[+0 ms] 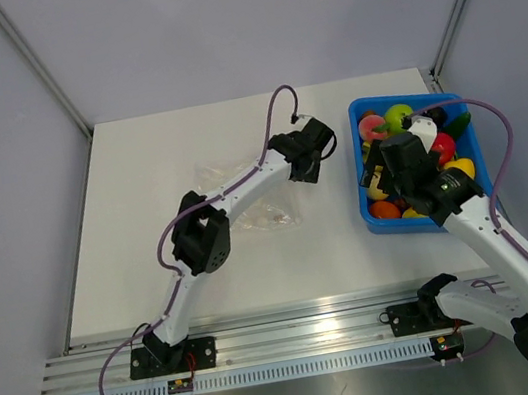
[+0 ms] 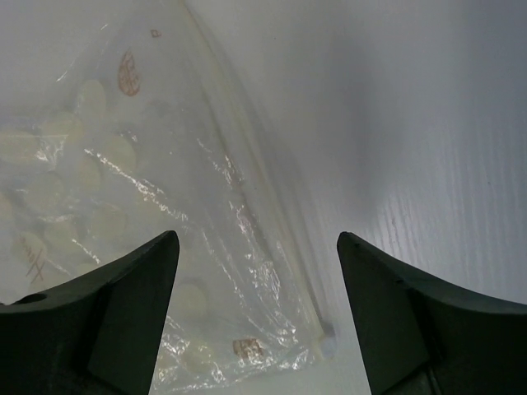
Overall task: Place the food in the zip-top bag and seal the zipper
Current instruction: Pick up the zipper food storage bag at the center of the board.
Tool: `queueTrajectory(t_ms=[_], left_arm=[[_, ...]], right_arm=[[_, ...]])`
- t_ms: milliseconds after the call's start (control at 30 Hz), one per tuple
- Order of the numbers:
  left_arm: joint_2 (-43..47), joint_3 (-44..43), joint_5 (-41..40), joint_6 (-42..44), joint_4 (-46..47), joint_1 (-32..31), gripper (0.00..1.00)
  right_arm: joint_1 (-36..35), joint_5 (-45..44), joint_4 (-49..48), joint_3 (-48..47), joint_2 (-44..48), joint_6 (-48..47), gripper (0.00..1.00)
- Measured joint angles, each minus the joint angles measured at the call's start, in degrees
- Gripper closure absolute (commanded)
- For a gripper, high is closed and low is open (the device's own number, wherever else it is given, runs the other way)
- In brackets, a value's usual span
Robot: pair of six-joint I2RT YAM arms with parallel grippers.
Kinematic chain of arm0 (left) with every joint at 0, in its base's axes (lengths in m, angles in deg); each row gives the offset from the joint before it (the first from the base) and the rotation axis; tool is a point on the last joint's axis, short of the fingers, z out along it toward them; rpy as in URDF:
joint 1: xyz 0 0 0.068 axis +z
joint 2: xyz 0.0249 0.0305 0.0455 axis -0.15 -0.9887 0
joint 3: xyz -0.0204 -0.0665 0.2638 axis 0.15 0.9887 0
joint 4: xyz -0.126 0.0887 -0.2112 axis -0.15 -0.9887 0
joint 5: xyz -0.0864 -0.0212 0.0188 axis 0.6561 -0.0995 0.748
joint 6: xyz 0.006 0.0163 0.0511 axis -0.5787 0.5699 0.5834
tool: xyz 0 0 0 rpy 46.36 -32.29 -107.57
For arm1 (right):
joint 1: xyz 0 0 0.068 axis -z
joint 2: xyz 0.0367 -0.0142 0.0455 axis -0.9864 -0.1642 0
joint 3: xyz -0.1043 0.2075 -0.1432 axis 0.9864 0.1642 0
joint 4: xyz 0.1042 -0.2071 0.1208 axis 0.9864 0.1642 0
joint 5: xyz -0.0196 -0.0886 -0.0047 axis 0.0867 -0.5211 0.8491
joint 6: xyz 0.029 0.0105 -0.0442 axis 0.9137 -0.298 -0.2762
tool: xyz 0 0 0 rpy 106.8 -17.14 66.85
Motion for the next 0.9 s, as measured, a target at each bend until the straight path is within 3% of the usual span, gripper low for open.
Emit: queueTrajectory(t_ms=[367,600,700,833,900], left_arm=[[-8.28,-2.78,-5.60,0.90,-1.46,0.09,0.29],[-8.50,-1.68,-6.47,0.66,-1.27,0.09,0.53],[-8.50,-0.59,-6.56,0.63,-0.90,0.11,0.51],[-8.50,1.16,-7.17,0.46,-0.81,0.31,0.36],[-8.48,1.20,-7.78,0.44,-0.37,0.39,0.37]], right_arm=[[0.00,0.68,0.00,-0.04,-0.59,-0.13,0.00],[0.00,0.59,0.04,-1.11,-1.40,0.00,0.00],[0.00,0.59,0.35,-1.16,-1.36,0.22,0.01],[0.00,0.59,0.52,-1.16,-1.18,0.33,0.01],[0.00,0.59,0.57,-1.16,-1.16,0.44,0.01]])
